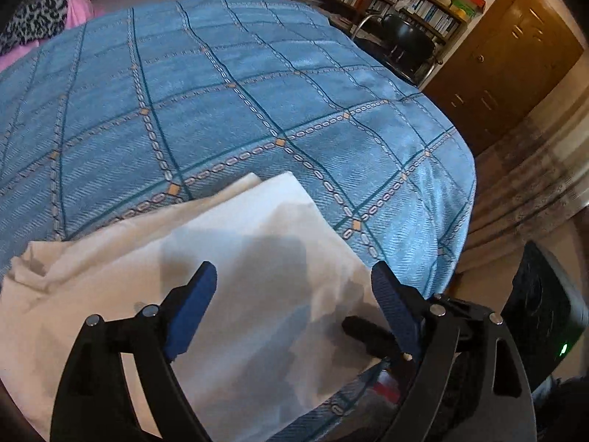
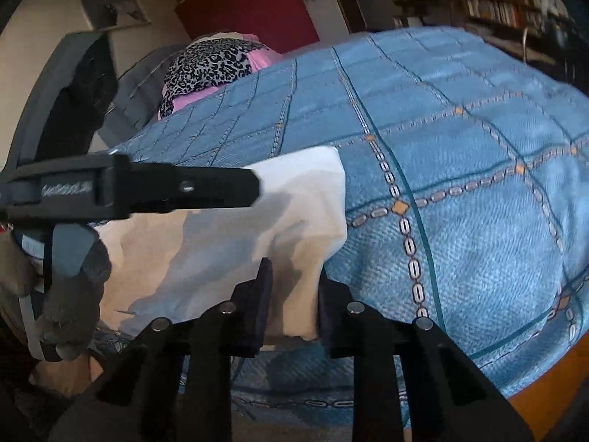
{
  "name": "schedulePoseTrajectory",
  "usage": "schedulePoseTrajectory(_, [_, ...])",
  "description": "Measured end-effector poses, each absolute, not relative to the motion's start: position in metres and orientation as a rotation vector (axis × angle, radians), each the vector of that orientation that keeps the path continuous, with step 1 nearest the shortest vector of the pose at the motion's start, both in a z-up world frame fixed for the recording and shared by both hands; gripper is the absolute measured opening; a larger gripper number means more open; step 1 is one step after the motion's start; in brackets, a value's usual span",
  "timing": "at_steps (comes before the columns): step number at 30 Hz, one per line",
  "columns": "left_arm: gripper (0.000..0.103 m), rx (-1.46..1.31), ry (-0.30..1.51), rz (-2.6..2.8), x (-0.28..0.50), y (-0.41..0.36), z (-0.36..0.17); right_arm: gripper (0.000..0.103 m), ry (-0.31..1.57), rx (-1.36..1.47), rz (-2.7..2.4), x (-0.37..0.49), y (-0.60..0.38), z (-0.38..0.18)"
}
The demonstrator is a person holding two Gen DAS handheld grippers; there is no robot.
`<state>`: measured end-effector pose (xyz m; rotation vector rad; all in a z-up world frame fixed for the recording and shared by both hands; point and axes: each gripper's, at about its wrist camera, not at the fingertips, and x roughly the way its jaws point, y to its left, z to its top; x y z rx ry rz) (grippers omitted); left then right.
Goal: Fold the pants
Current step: 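Press and smooth the folded trousers flat with both open tools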
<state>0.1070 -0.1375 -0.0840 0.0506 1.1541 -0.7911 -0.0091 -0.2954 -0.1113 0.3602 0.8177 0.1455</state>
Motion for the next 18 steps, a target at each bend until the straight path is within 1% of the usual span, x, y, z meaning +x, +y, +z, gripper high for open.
schedulePoseTrajectory(10, [0.087,0.047,1.159,-0.764,0.112,-0.138,-0.081,0.02,0.81,0.345,0.148,-0.014,-0.292,-0.109])
schedulePoseTrajectory(14, [0.087,0.052,1.139,-0.715,0.109,-0.124,-0.082,0.02,0.83,0.364,0.131,-0.012,-0.297,-0.112])
schedulePoseTrajectory(18, [0.087,0.005,1.13,-0.658,0.108,-0.095,-0.082,0.024,0.843,0.398,0.07,-0.014,-0.307,-0.117])
